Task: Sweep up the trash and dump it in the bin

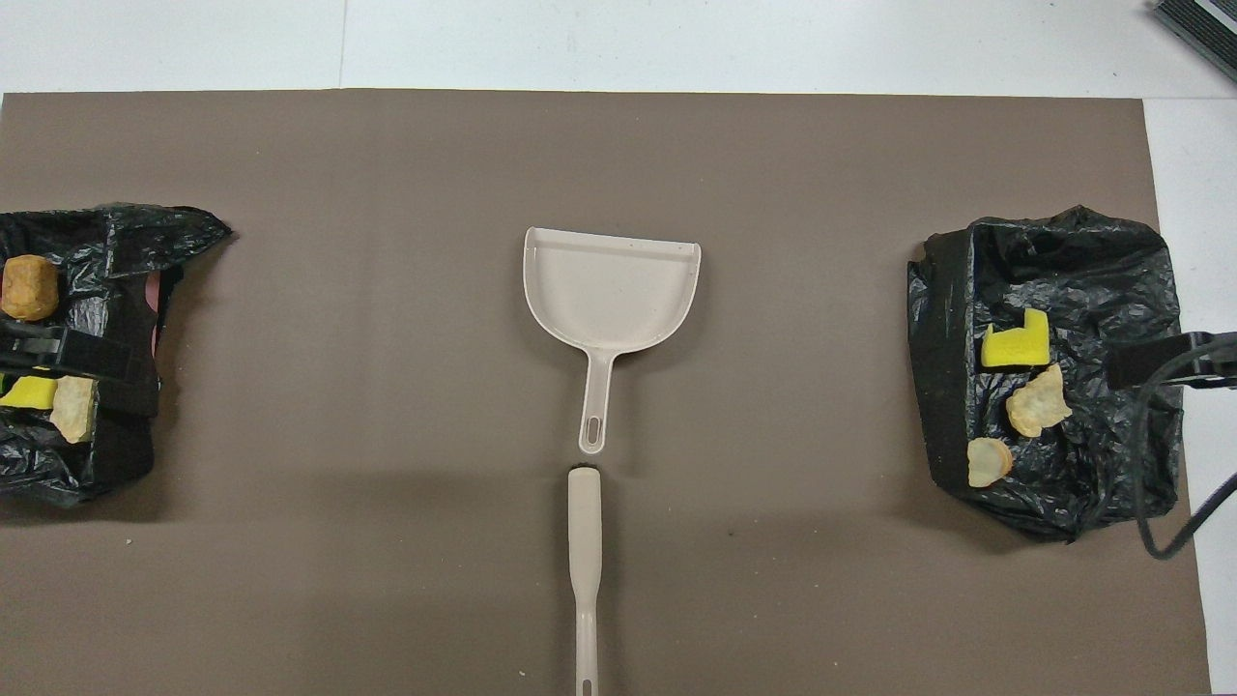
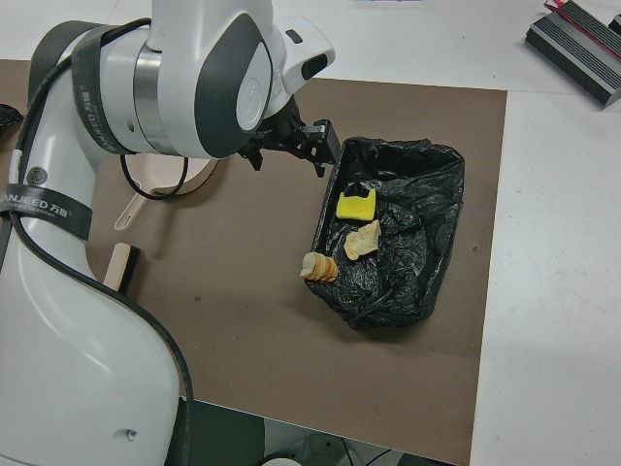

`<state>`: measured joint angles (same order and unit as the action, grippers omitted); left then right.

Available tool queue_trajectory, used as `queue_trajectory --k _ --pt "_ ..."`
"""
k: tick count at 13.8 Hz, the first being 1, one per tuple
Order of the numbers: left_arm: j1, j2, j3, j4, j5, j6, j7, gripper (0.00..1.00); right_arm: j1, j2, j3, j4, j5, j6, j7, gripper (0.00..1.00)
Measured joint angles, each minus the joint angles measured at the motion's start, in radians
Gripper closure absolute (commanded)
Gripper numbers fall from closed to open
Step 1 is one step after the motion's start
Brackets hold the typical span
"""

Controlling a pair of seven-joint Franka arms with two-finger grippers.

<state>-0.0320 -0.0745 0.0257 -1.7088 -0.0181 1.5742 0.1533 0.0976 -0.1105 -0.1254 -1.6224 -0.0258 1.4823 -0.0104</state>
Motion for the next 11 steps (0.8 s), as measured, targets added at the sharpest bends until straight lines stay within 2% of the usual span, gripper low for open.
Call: queue_trajectory --k 11 --pt "0.000 -0.001 0.001 0.000 0.000 0.001 0.028 0.00 0.000 0.000 0.000 0.000 0.000 0.000 0.000 0.00"
